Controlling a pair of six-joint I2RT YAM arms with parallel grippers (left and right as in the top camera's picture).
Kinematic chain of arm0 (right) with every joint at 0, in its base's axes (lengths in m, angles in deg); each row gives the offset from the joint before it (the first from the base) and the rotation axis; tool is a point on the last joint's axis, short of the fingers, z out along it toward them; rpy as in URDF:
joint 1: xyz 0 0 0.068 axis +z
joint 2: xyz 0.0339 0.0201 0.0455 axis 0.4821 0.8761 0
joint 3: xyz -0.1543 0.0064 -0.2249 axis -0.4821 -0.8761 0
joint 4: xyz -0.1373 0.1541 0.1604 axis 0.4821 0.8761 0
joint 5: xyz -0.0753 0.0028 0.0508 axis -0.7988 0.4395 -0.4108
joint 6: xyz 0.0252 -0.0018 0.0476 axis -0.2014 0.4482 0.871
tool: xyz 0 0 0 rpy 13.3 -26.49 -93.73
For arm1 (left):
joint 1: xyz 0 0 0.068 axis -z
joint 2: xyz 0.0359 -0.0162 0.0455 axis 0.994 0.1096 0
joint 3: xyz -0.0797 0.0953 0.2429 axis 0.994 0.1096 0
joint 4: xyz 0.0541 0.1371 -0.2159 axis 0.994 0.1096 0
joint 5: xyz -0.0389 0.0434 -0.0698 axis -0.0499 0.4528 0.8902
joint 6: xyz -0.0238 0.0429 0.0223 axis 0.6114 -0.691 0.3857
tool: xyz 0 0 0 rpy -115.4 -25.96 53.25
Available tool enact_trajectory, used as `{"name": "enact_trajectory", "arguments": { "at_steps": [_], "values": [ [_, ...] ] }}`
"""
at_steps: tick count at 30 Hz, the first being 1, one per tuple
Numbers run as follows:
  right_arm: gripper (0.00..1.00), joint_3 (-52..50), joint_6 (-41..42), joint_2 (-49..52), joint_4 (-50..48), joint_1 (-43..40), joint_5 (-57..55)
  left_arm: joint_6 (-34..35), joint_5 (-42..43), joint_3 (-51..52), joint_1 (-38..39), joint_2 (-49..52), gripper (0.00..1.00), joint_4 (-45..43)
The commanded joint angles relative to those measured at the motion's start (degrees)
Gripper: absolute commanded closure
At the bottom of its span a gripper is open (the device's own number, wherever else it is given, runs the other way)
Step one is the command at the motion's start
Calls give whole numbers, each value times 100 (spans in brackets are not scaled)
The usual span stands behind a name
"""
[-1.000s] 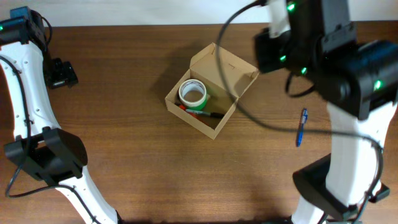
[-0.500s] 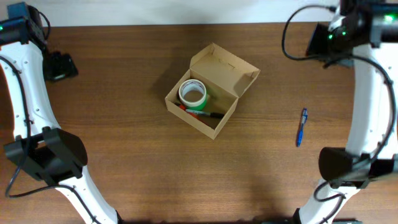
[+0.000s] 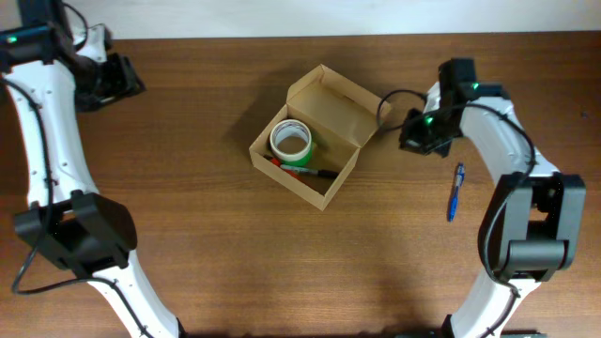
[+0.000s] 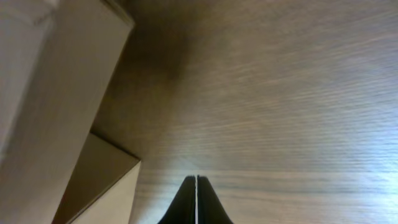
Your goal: Pack container
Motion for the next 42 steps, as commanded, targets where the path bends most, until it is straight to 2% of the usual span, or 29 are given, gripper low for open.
{"name": "enact_trajectory", "arguments": {
  "at_steps": [1,5,11,16,20,22,24,29,36,42],
  "values": [
    [96,-431,76,-28,-693,199,739,-426,356,22,358,-4,66,-46],
    [97,-581,251,2,-1637,407,1235,-428,184,22,636,-4,66,-44],
    [96,-581,791,15,-2848,752,1305,-426,-254,22,927,-4,61,33],
    [96,-581,931,15,-3283,883,1311,-424,-404,22,1005,-4,48,90],
    [97,-581,911,15,-3388,892,1401,-422,-400,33,1005,59,47,79],
    [97,-581,903,15,-3381,881,1421,-354,-393,33,1005,195,53,66],
    [96,-581,861,15,-3362,855,1419,-291,-221,33,1005,385,66,57],
    [96,-581,868,15,-3309,697,1416,-291,1233,33,1010,1060,98,-42],
    [96,-581,1032,26,-3276,428,1416,-232,3578,33,1167,1987,98,-673],
    [97,-581,1156,116,-3279,404,1414,361,4216,33,1397,2437,98,-1344]
  ]
}}
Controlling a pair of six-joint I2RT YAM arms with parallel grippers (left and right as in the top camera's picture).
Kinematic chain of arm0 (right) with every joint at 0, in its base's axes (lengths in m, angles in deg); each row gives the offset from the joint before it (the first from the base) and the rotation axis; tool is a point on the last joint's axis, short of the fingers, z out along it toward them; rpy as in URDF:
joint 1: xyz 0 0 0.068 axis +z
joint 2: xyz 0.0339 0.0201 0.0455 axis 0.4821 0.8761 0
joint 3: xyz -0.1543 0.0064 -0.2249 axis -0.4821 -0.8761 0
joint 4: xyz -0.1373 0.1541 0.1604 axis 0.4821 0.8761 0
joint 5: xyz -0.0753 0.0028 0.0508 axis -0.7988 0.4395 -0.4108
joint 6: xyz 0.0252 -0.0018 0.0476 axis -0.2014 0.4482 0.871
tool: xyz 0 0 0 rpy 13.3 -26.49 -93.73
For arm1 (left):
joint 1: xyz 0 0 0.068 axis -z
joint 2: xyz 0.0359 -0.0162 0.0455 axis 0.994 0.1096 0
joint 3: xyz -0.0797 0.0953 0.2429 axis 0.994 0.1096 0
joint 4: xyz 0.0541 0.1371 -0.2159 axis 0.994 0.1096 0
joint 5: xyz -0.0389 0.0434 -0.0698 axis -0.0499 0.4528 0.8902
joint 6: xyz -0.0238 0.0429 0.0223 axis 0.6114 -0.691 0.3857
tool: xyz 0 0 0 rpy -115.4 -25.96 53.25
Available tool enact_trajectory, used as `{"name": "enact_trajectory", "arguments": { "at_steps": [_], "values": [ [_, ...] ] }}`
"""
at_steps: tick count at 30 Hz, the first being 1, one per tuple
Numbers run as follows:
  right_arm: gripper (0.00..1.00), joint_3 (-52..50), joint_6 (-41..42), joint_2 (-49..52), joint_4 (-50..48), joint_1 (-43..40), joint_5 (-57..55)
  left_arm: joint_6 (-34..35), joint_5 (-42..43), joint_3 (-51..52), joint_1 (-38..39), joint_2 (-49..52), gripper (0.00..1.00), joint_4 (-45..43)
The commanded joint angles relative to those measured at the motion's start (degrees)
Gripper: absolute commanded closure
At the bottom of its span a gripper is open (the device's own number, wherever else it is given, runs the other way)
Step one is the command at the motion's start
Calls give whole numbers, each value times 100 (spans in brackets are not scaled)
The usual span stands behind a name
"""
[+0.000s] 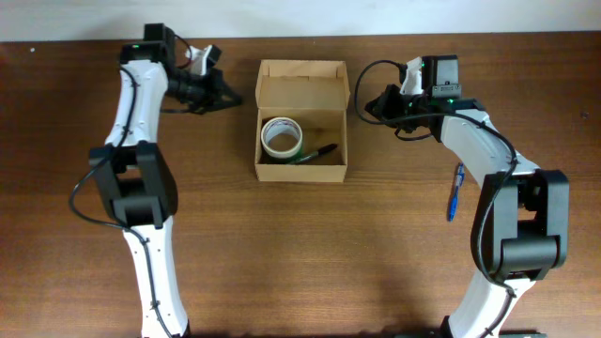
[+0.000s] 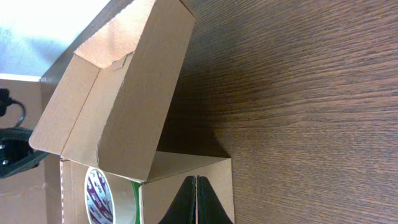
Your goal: Pack container
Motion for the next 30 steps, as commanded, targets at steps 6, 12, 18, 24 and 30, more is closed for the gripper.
{"name": "enact_trajectory", "arguments": {
  "at_steps": [6,12,18,24,30],
  "values": [
    [97,-20,234,518,-9,11,190,868,1014,17,341,667,98,-584],
    [96,-20,168,946,-485,17,1152,1019,1071,17,376,776,98,-835],
    [97,-20,170,1025,-1001,24,1609,1193,1080,17,376,776,98,-1130],
    [96,-20,190,1034,-1384,28,1921,1668,1462,17,376,780,98,-1790],
    [96,-20,168,1034,-1602,59,2079,1919,1716,17,369,780,98,-2201]
  ]
}}
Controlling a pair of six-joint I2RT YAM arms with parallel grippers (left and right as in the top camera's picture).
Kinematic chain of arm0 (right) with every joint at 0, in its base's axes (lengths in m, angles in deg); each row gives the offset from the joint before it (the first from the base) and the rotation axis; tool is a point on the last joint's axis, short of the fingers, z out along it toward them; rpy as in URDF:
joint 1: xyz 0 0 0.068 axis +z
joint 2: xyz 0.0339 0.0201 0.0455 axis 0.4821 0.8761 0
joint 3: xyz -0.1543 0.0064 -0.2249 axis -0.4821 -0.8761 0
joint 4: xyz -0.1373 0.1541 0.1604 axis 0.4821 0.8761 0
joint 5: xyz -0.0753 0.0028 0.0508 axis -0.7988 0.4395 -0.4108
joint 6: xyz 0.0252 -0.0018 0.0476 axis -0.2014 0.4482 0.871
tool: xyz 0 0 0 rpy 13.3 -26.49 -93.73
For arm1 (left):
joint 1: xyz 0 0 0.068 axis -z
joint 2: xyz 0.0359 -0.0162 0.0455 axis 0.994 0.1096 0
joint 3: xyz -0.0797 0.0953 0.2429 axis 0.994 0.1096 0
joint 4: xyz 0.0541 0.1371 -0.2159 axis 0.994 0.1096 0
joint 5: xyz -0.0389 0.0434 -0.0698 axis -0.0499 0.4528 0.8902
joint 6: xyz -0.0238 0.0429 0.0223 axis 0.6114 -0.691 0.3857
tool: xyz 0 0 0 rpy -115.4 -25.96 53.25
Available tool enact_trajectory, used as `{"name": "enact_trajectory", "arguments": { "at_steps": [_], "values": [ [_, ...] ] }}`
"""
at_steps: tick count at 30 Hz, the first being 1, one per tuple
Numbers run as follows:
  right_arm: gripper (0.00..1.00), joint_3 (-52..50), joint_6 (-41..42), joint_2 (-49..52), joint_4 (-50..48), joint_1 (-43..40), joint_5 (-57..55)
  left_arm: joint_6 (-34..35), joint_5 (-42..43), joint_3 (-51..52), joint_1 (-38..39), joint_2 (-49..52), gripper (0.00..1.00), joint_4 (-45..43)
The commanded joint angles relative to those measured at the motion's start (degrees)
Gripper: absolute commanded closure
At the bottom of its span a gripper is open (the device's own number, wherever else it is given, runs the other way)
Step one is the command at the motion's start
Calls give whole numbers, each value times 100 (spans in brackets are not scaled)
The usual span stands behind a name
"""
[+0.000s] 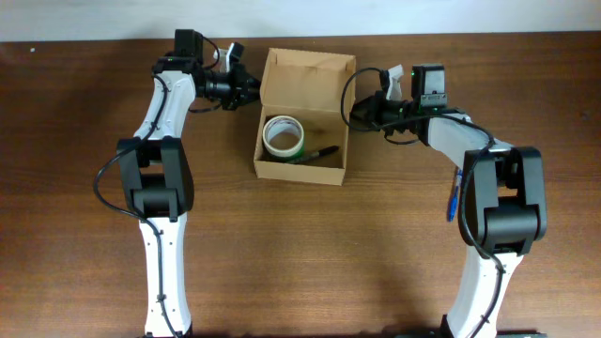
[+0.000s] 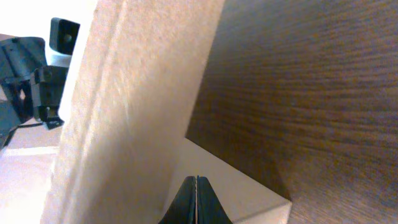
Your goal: Pack container
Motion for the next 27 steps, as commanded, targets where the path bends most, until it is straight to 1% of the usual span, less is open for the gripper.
{"name": "enact_trajectory", "arguments": {
  "at_steps": [1,4,6,12,18,23,27],
  "values": [
    [96,2,-17,52,-348,61,420,216,354,17,-20,39,98,-92],
    [97,2,7,52,-881,94,748,214,356,17,-26,39,98,-92],
    [96,2,7,52,-984,120,817,210,387,17,-24,39,98,-127],
    [96,2,4,52,-1012,129,953,223,1185,15,-26,39,98,-852],
    [96,4,63,52,-1746,129,1644,323,1646,15,-81,39,98,-1316],
    [96,9,157,52,-1836,131,1814,323,1982,15,-151,39,98,-1440],
    [96,9,164,52,-1838,118,1860,326,2011,11,-219,39,98,-1438]
  ]
}}
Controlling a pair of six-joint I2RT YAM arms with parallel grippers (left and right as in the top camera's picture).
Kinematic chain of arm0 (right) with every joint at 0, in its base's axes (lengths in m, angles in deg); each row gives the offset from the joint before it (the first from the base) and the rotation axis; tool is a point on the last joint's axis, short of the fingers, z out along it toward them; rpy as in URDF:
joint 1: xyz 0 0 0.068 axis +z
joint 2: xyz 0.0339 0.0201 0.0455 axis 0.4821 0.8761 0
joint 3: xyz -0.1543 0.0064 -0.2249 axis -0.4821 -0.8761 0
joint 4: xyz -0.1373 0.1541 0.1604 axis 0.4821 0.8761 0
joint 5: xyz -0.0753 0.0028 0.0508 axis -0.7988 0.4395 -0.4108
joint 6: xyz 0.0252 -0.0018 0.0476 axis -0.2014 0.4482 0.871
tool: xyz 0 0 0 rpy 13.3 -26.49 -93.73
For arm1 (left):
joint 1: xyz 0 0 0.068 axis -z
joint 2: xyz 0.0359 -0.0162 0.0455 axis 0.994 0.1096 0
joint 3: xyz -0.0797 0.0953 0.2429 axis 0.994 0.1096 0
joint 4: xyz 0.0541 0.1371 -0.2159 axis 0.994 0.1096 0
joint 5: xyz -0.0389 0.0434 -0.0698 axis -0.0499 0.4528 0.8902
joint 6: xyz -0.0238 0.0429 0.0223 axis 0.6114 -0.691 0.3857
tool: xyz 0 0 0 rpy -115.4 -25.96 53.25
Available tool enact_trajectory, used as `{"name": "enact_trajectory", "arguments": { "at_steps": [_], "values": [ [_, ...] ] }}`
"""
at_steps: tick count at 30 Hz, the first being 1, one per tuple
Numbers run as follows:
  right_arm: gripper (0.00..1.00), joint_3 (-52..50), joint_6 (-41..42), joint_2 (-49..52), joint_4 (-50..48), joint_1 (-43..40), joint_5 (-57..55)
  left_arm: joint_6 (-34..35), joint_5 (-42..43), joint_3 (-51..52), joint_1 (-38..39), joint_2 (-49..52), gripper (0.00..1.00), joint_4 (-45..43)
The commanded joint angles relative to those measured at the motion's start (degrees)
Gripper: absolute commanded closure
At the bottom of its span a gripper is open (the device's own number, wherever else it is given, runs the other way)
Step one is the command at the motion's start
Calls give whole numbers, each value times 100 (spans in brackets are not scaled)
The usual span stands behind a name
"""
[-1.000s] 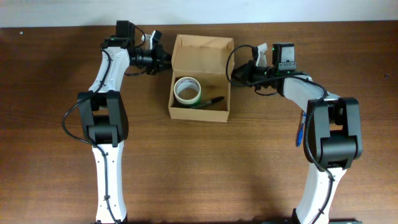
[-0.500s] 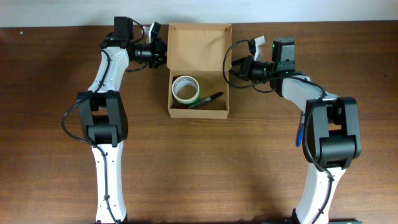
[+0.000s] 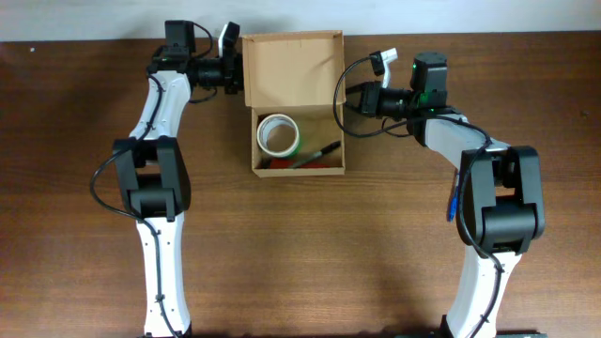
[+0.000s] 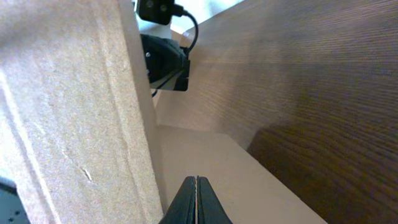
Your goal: Pack container
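An open cardboard box [image 3: 299, 171] stands at the table's far middle, its lid flap [image 3: 291, 70] raised at the back. Inside lie a roll of tape [image 3: 278, 134], a black marker [image 3: 316, 152] and something red along the front wall. A blue pen [image 3: 453, 197] lies on the table to the right. My left gripper [image 3: 233, 71] is at the flap's left edge; its jaws cannot be made out. My right gripper [image 3: 349, 97] is at the flap's right edge. In the right wrist view the gripper [image 4: 197, 180] is shut beside the cardboard wall [image 4: 74, 112], holding nothing.
Both arms reach in from the near side and bend toward the box. The left arm's gripper [image 4: 163, 56] shows beyond the box in the right wrist view. Brown wooden table [image 4: 311, 93] surrounds the box.
The box now sits square and slightly further left. Both grippers have closed in on the lid flap's side edges, the left one now touching the left edge.
First the box stood diagonally, with my right gripper to its right and the left arm far off at the left. Then the box was square, a gripper well off each side. Then both were near the flap; now they flank it closely.
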Motion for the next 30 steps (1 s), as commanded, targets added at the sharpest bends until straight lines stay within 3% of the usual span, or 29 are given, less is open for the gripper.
{"name": "enact_trajectory", "arguments": {
  "at_steps": [1,30],
  "values": [
    [97,28,129,20,-35,39,284,33,339,11,-105,37,99,-35],
    [96,26,743,20,177,37,-2041,55,354,11,-155,37,98,-33]
  ]
}}
